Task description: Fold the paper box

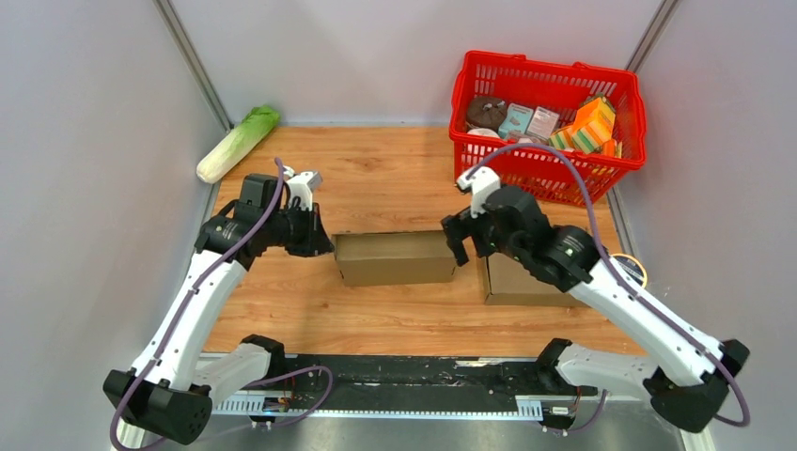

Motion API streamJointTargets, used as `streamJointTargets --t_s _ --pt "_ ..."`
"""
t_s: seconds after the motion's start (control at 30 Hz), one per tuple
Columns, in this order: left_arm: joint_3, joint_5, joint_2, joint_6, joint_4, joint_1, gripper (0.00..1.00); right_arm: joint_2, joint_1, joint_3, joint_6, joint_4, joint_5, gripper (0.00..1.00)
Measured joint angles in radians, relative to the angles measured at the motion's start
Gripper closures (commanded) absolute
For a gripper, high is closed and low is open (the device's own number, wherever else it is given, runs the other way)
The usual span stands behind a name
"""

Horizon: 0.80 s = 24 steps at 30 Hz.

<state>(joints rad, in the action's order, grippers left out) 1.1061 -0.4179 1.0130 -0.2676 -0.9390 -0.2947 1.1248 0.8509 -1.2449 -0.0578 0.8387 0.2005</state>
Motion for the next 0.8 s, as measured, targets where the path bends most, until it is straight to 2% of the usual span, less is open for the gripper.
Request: streamJointTargets --t_s 0.17,0.3,0.33,0.47,0.5,0.53,0.6,0.73,0.8 --pt "0.024 -0.011 0.027 0.01 -0.019 0.0 1.0 -0.136 -0.079 0.169 0.009 -0.114 0.005 0.14" --pt "0.036 -0.018 0.041 0.026 -0.034 0.0 1.0 -0.12 -0.161 0.243 0.022 -0.185 -0.048 0.25" --pt "0.036 -0.019 0.043 0.029 -0.037 0.0 1.0 -0.113 -0.185 0.252 0.023 -0.195 -0.069 0.31" --pt "0.036 -0.023 0.047 0.039 -0.04 0.0 1.0 -0.095 -0.243 0.259 0.032 -0.238 -0.142 0.36" --pt "0.036 -0.023 0.048 0.04 -0.041 0.0 1.0 -0.09 -0.25 0.259 0.032 -0.251 -0.158 0.41" --pt "0.036 -0.023 0.048 0.043 -0.041 0.0 1.0 -0.083 -0.255 0.259 0.034 -0.264 -0.18 0.54" --pt "0.036 -0.025 0.05 0.047 -0.042 0.0 1.0 -0.07 -0.257 0.259 0.042 -0.28 -0.211 0.65" --pt "0.036 -0.029 0.051 0.05 -0.044 0.0 1.0 -0.045 -0.257 0.259 0.043 -0.288 -0.27 0.78" --pt "0.036 -0.033 0.053 0.05 -0.045 0.0 1.0 -0.043 -0.257 0.258 0.04 -0.284 -0.292 0.82"
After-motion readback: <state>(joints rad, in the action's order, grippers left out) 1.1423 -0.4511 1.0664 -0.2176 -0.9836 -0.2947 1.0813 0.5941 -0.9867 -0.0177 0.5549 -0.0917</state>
